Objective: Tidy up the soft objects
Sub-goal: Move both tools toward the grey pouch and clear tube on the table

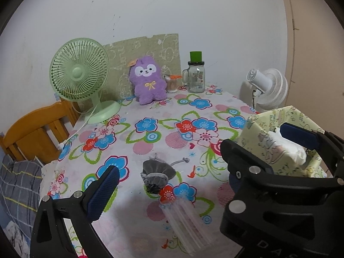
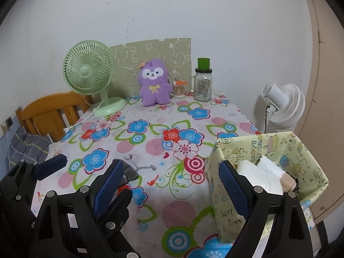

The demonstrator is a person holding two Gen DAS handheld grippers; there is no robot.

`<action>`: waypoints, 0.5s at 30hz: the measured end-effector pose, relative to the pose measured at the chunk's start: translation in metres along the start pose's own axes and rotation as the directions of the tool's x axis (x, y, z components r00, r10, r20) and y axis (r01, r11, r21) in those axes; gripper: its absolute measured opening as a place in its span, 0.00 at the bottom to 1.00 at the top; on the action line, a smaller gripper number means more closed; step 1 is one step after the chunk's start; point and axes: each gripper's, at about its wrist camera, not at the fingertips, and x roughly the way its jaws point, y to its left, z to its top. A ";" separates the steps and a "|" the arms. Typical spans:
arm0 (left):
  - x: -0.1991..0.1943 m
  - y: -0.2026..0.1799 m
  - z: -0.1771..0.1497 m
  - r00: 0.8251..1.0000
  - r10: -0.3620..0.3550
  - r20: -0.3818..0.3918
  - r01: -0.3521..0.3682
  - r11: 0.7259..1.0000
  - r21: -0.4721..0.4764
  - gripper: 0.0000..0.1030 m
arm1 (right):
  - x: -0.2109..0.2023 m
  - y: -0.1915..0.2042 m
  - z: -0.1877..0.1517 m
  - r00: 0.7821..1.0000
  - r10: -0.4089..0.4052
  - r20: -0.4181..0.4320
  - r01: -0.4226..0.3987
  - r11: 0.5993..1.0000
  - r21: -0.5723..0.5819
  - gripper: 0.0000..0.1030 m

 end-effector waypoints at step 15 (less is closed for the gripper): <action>0.041 0.018 0.000 0.998 0.004 -0.059 -0.005 1.000 -0.015 1.00 | 0.039 0.009 0.003 0.998 0.023 -0.050 -0.024 1.000 -0.019 0.86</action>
